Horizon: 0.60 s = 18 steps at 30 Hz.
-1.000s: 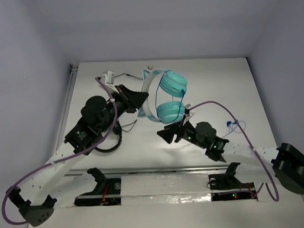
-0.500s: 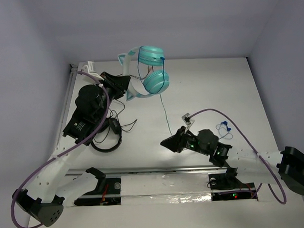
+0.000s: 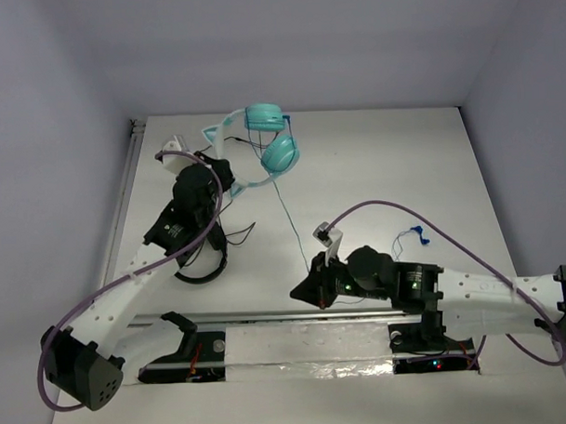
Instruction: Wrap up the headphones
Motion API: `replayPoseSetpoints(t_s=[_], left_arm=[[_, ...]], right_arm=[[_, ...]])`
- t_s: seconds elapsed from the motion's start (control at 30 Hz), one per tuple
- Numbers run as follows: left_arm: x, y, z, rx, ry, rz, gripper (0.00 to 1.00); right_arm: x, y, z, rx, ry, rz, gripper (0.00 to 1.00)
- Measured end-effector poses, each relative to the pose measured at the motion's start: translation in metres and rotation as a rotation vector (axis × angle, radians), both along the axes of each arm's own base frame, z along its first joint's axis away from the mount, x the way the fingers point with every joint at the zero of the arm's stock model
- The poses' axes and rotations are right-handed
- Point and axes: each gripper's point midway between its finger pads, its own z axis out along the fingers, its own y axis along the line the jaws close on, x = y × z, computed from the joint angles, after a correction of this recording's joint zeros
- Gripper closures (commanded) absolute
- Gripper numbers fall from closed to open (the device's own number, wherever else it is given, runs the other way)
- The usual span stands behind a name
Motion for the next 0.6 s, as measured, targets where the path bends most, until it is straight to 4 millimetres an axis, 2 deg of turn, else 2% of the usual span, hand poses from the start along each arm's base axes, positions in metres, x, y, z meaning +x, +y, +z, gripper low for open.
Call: replayPoseSetpoints(t_s=[0.07, 0.17, 0.3, 0.4, 0.53, 0.6], left_arm=[[0.004, 0.005, -0.024, 0.036, 0.045, 0.034, 1.00], [0.008, 0.006, -0.054, 0.104, 0.104, 0.070, 1.00], [-0.001, -0.006, -0.090, 0.211, 0.159, 0.069, 1.00], [-0.018, -0.021, -0.118, 0.288, 0.188, 0.023, 1.00], [-0.045, -0.033, -0.160, 0.387, 0.236, -0.058, 1.00], [-0.055, -0.039, -0.171, 0.430, 0.251, -0.093, 1.00]], right_arm=[[-0.006, 0.004, 0.009, -0.045, 0.005, 0.010, 1.00], [-0.018, 0.009, 0.012, -0.142, 0.008, 0.033, 1.00], [-0.025, 0.005, 0.010, -0.281, -0.007, 0.043, 1.00], [-0.016, -0.006, 0.020, -0.346, -0.044, 0.002, 1.00], [-0.002, -0.018, 0.049, -0.376, -0.115, -0.047, 1.00], [0.004, -0.022, 0.062, -0.387, -0.148, -0.065, 1.00]])
